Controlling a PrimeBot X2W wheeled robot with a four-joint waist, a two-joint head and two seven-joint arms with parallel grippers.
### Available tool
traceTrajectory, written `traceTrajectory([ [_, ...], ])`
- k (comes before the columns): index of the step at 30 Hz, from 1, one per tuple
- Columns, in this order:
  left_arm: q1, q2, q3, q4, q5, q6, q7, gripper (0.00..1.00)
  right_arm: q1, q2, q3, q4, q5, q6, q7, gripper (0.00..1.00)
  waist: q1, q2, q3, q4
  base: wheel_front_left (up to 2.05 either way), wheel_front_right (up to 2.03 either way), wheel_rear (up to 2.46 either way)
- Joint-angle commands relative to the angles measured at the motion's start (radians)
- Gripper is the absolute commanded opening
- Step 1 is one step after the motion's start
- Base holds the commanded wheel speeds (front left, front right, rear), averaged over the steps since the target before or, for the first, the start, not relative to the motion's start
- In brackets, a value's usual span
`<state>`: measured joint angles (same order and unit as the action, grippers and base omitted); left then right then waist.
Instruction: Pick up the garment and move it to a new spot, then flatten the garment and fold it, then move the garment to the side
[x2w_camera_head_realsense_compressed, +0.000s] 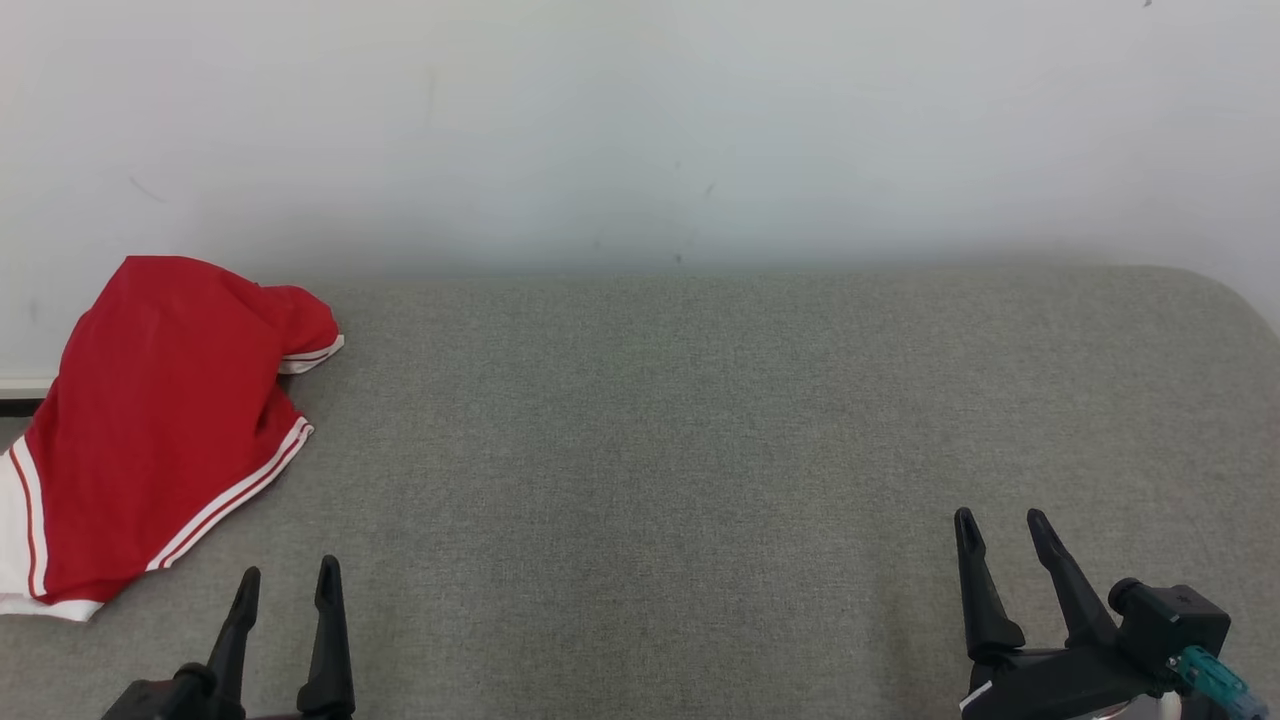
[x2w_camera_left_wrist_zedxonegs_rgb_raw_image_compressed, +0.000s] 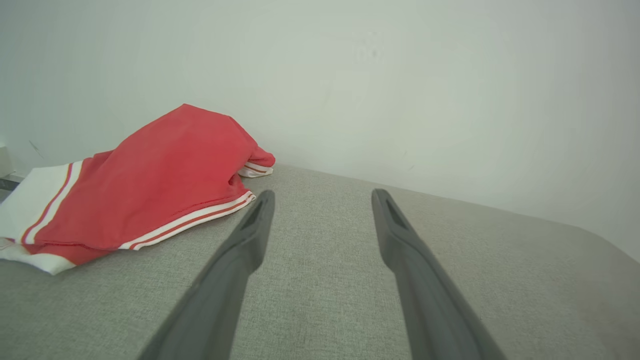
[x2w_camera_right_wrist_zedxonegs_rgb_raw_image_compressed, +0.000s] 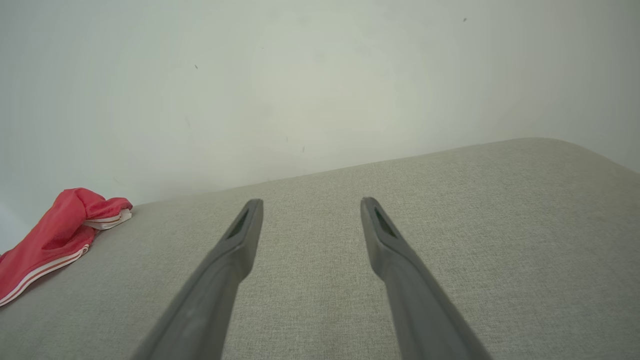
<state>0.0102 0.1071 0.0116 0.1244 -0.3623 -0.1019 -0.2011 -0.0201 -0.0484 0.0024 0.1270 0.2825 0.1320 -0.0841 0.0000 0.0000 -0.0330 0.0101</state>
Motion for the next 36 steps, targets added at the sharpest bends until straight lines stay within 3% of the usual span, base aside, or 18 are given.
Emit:
traceTrajectory([
  [1,0.005,0.012,-0.002,-0.011,0.031,-0.002,-0.01,1.0,0.005,-0.003,-0.004,-0.009,-0.03,-0.002,-0.005,1.0,0.0,0.0,-0.002,0.002,0.0,0.0,0.0],
  [22,0.012,0.051,-0.021,0.011,0.179,-0.007,-0.044,1.0,0.025,-0.003,-0.008,-0.035,-0.186,-0.002,-0.013,1.0,0.0,0.0,-0.025,0.011,0.0,0.0,0.0],
  [36,-0.003,0.067,-0.027,0.024,0.168,-0.01,0.019,1.0,0.035,-0.003,-0.025,-0.044,-0.233,-0.002,-0.007,1.0,0.0,0.0,-0.028,0.009,0.0,0.0,0.0],
])
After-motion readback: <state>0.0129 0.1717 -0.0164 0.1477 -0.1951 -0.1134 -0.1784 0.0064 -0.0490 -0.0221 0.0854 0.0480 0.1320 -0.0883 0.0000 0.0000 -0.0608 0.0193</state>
